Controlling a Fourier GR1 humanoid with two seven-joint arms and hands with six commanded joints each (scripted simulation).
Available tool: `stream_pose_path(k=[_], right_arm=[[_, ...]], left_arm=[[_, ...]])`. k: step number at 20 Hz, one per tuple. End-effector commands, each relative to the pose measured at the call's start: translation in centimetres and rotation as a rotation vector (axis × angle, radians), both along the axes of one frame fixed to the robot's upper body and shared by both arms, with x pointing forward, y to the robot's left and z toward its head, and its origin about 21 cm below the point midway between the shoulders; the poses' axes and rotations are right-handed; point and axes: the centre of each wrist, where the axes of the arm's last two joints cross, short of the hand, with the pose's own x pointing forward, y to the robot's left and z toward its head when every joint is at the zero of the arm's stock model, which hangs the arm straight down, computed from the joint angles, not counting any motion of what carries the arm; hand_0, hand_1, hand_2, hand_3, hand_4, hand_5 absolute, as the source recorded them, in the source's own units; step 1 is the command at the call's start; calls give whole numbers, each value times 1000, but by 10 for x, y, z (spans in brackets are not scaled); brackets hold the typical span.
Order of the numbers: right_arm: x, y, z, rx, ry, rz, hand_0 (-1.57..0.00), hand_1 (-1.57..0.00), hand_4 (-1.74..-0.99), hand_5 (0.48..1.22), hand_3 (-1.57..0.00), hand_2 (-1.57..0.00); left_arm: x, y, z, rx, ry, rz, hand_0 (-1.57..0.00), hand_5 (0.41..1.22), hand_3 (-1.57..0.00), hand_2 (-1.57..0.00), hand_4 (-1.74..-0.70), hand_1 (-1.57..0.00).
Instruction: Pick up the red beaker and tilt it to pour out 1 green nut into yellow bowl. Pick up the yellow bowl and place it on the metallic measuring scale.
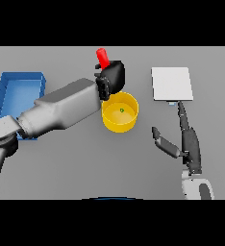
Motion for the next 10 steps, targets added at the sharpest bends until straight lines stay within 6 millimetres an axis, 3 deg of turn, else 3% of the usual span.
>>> stream_pose_path(k=[1,4,5,6,8,10], right_arm=[[3,2,1,0,2,-5,1,1,-1207,594,1,1],[2,2,3,-4,-13,-4,1,1,-1209,592,1,1],[2,4,2,-5,-11,0,1,1,-1203,592,1,1],[1,5,2,4,-11,-2,1,1,-1201,592,1,1],[5,3,1,15,-1,1,1,1,-1186,596,1,1],[8,4,5,37,-14,9,1,1,-1181,593,1,1]], left_arm=[[2,-3,6,8,-8,-3,-1571,1221,-1570,-1571,-1733,-1571],[15,-1,45,-30,-34,5,-1571,1221,-1571,-1571,-1729,-1571],[21,3,60,-54,-65,15,-1571,1221,-1494,-1571,-1727,-1571],[26,3,75,-86,-99,27,-1571,1221,-1509,-1399,-1676,-1571],[37,11,109,-160,-135,50,-1571,1221,-1041,-1461,-1699,-1571],[46,25,145,-242,-167,101,-1571,1221,-1232,-1501,-1705,-1571]])
